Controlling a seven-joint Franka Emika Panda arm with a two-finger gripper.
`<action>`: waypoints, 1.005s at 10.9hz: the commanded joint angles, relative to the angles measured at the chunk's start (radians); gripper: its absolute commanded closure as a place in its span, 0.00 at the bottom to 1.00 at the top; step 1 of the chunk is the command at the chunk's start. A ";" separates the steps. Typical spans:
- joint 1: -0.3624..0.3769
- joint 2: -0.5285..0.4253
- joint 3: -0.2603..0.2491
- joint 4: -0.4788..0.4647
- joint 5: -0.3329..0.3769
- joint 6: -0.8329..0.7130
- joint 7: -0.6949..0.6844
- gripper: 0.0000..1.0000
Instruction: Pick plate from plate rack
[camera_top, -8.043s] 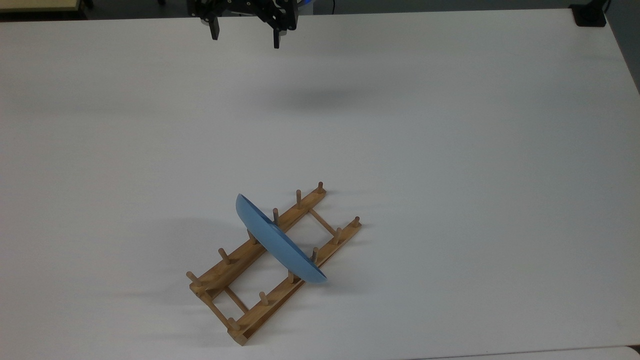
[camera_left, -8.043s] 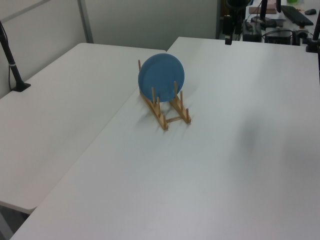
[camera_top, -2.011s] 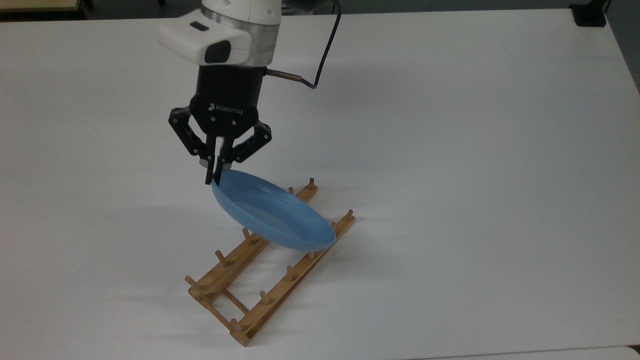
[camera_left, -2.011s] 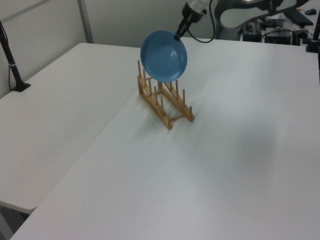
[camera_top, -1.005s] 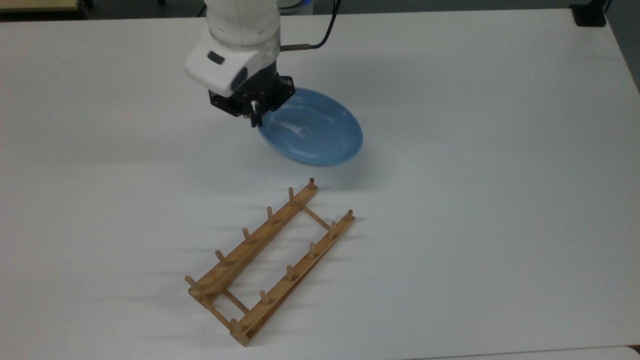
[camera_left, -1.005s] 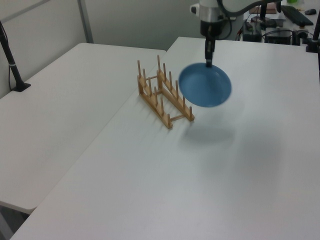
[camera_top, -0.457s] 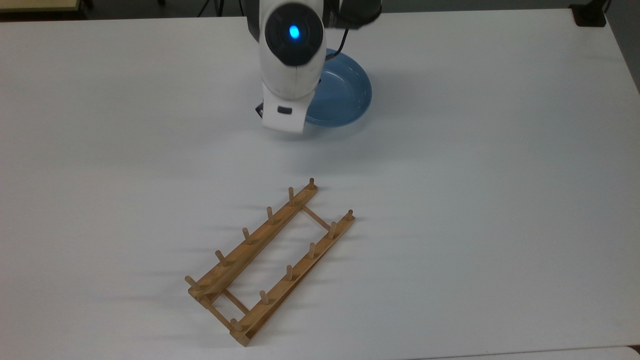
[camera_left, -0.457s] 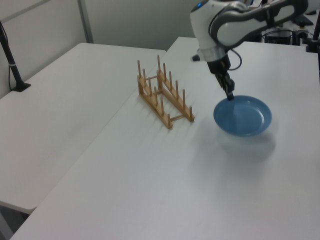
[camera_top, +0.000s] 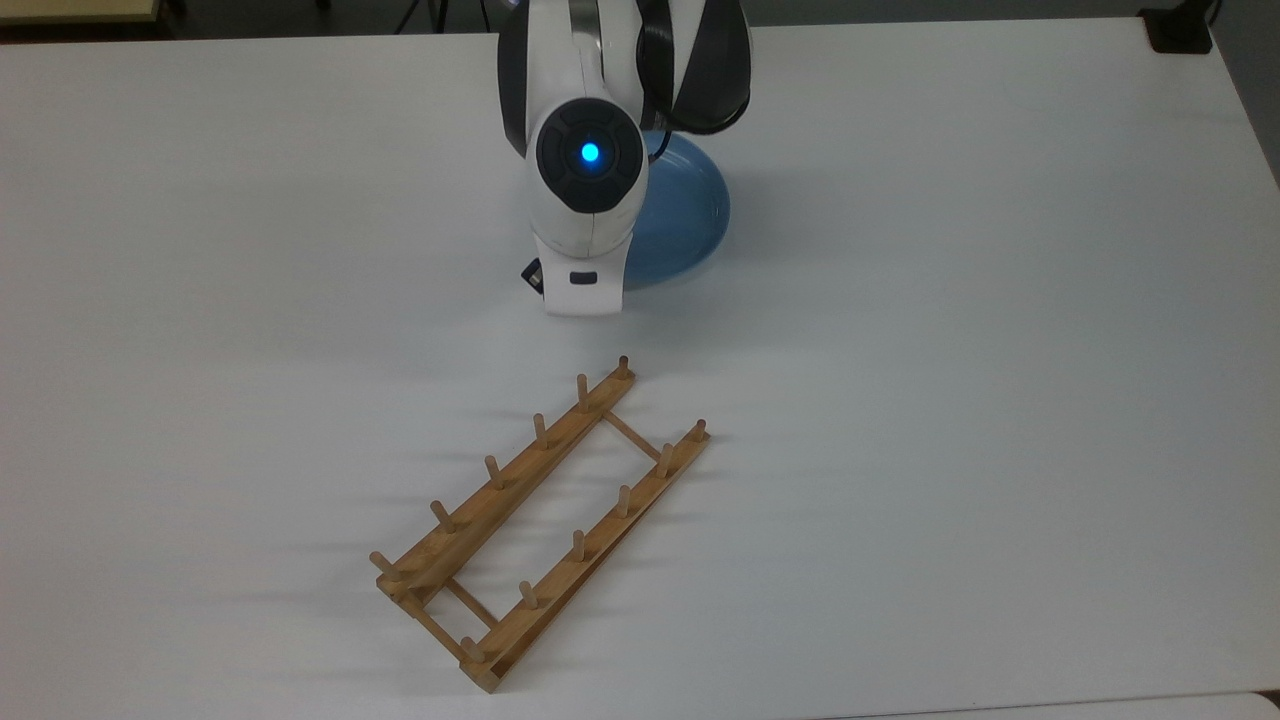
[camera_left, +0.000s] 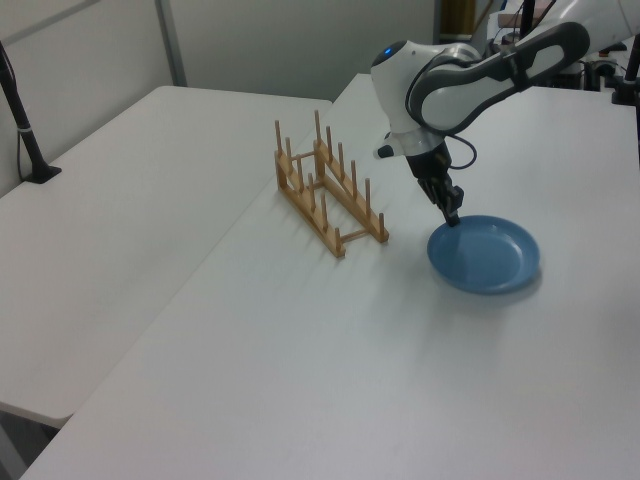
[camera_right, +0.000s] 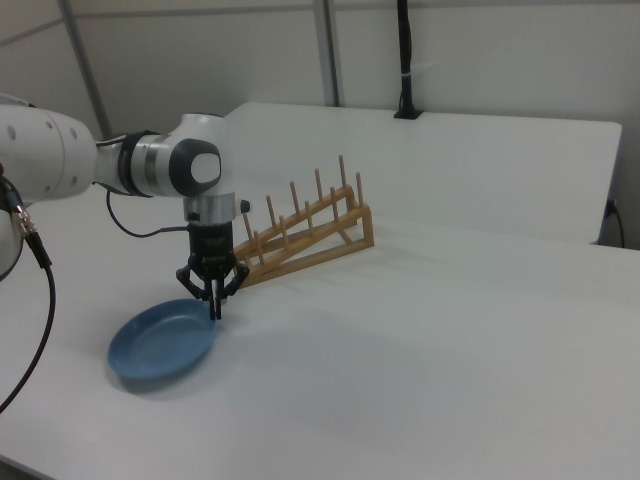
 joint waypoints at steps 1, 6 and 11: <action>0.008 -0.014 -0.009 0.033 0.001 0.005 0.085 0.51; 0.001 -0.206 -0.012 0.041 -0.003 -0.042 0.430 0.00; -0.045 -0.421 -0.017 0.027 -0.051 -0.090 0.707 0.00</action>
